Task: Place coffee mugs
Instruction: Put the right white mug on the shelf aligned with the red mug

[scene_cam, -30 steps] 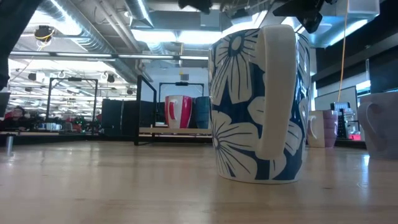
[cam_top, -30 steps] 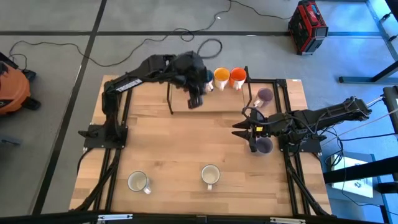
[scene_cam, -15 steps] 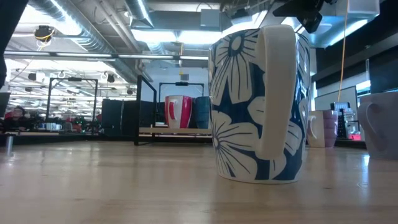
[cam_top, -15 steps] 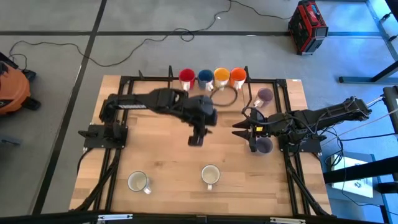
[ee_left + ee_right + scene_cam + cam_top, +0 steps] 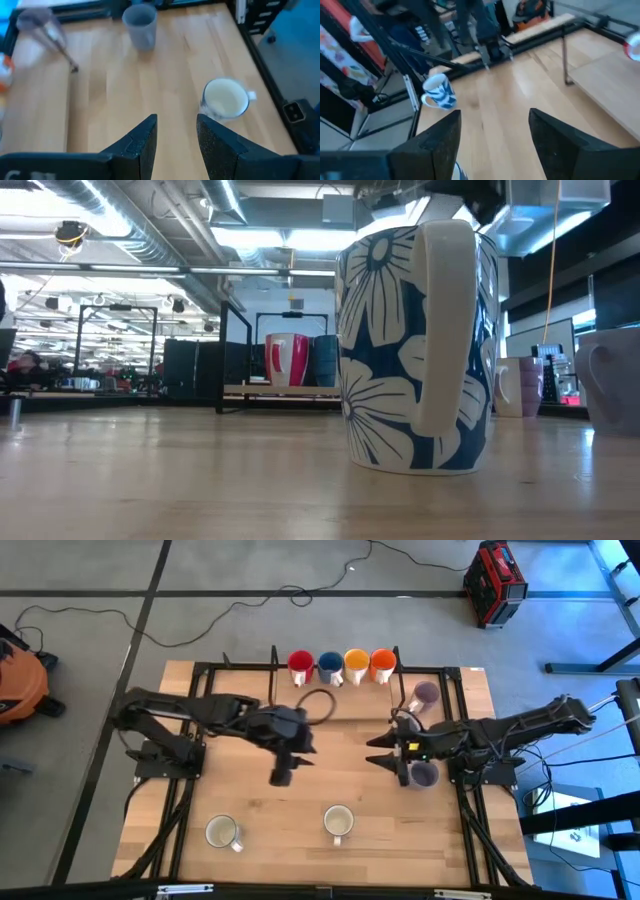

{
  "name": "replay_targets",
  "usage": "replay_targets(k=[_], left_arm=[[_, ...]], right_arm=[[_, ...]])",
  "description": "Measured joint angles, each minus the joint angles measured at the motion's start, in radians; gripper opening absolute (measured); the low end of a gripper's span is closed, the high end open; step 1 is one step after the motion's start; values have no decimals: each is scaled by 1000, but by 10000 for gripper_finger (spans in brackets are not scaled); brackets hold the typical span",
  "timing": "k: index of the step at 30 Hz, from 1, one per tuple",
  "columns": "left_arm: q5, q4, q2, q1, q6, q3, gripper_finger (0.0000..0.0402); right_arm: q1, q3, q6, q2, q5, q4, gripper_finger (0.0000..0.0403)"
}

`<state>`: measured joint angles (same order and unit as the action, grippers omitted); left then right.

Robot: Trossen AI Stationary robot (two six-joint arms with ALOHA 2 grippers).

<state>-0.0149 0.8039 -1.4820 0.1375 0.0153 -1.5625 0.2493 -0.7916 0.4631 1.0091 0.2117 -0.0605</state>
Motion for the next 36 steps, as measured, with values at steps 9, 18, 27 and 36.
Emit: replay_targets(k=[9, 18, 27, 36], left_arm=[[-25, -6, 309, 16, -139, 330, 132], [-47, -5, 547, 75, -224, 524, 132], [20, -198, 524, 96, -224, 584, 132], [32, -448, 277, 190, -265, 544, 132]], right_arm=[[0, -274, -57, 320, -15, -83, 214], [15, -600, -49, 572, -59, -327, 214], [98, -764, 60, 670, -19, -456, 214], [319, -766, 231, 670, 193, -592, 214]])
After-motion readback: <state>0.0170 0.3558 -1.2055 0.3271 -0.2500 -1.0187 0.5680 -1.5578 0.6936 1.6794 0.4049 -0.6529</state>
